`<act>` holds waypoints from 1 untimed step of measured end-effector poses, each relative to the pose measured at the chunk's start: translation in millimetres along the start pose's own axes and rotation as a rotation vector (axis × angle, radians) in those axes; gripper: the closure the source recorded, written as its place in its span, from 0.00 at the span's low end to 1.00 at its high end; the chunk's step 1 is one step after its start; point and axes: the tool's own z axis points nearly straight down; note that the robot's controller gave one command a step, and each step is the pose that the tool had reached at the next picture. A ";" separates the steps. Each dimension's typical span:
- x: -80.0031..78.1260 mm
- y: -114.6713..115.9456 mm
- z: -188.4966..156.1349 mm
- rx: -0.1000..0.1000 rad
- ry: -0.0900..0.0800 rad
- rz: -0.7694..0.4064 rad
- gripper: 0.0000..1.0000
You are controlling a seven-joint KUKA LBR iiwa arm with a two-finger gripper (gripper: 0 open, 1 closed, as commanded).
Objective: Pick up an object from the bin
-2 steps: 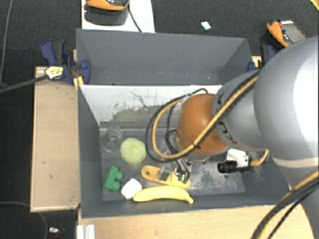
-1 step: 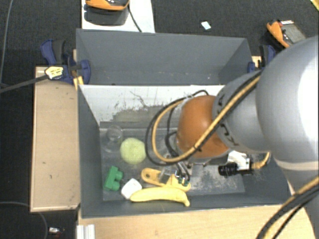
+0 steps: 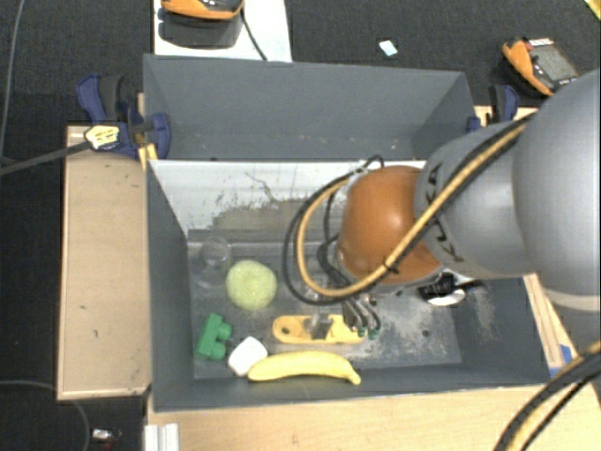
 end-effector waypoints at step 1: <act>5.2 2.7 12.4 0.000 0.002 0.063 1.00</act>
Offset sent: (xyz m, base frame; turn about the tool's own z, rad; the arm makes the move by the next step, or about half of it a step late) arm -0.0120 0.0283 0.0724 -0.0252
